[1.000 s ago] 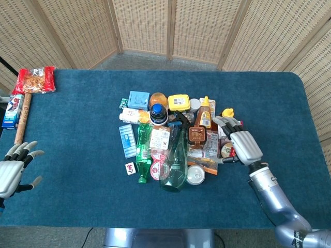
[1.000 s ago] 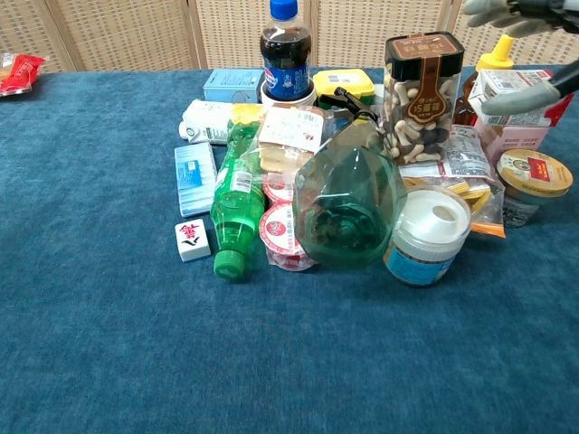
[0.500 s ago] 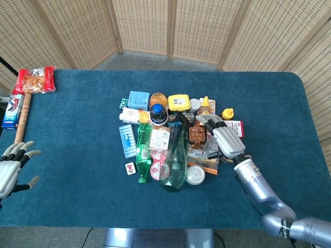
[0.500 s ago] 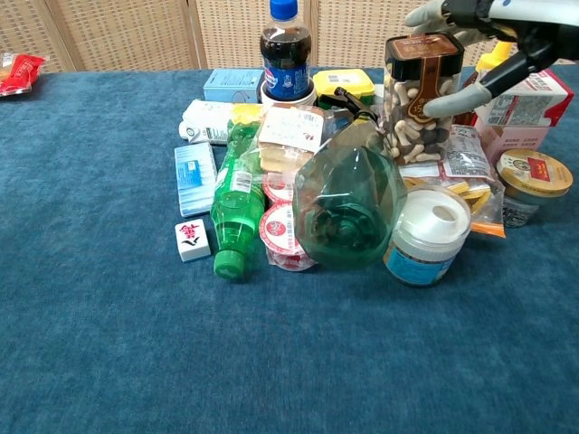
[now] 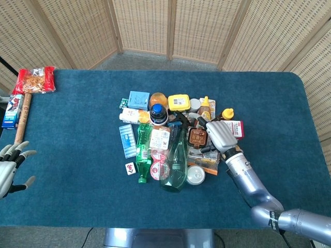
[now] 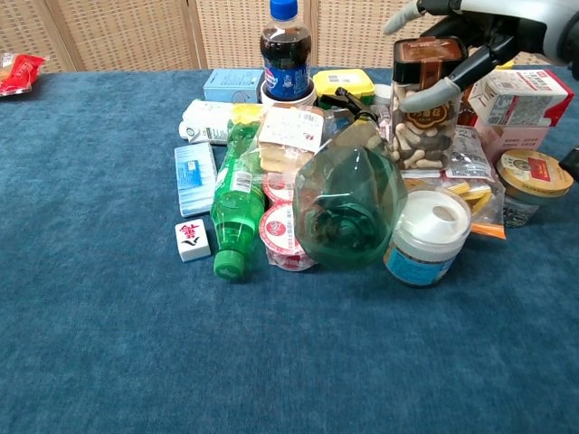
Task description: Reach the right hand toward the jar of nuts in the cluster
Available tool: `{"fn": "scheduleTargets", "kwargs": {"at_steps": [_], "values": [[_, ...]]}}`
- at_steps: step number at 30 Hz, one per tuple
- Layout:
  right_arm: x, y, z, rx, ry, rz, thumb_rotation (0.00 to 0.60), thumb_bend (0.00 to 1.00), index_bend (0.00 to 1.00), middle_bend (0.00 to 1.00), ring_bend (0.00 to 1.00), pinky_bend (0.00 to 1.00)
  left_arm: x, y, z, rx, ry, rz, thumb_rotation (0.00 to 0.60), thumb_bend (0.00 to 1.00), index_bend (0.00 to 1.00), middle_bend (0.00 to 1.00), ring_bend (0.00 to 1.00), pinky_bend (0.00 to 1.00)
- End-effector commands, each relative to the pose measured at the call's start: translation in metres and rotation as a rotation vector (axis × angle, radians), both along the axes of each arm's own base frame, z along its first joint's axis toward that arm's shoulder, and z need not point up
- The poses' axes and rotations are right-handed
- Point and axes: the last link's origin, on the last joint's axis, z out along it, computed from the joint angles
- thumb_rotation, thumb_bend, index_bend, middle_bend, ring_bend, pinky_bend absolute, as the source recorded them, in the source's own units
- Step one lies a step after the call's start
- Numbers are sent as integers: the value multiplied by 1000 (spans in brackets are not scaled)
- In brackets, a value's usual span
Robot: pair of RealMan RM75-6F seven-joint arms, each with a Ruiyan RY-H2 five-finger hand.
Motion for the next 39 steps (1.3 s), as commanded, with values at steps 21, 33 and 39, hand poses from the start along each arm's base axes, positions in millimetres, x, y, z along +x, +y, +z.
{"fn": "scheduleTargets", "kwargs": {"at_steps": [21,33,39], "values": [[4,-5,57,-121,-113,0,600,0,319,876,976,668,3,7,-9,-29,-4,-18,600,344,220,14,0,0],[31,-6,88,-167,-202,44,600,0,319,876,976,668,5,11,-11,-36,-7,-26,600,346,220,14,0,0],[31,-5,89,-165,-202,43,600,0,319,876,981,668,5,12,-12,-39,-4,-26,600,345,221,14,0,0]]}}
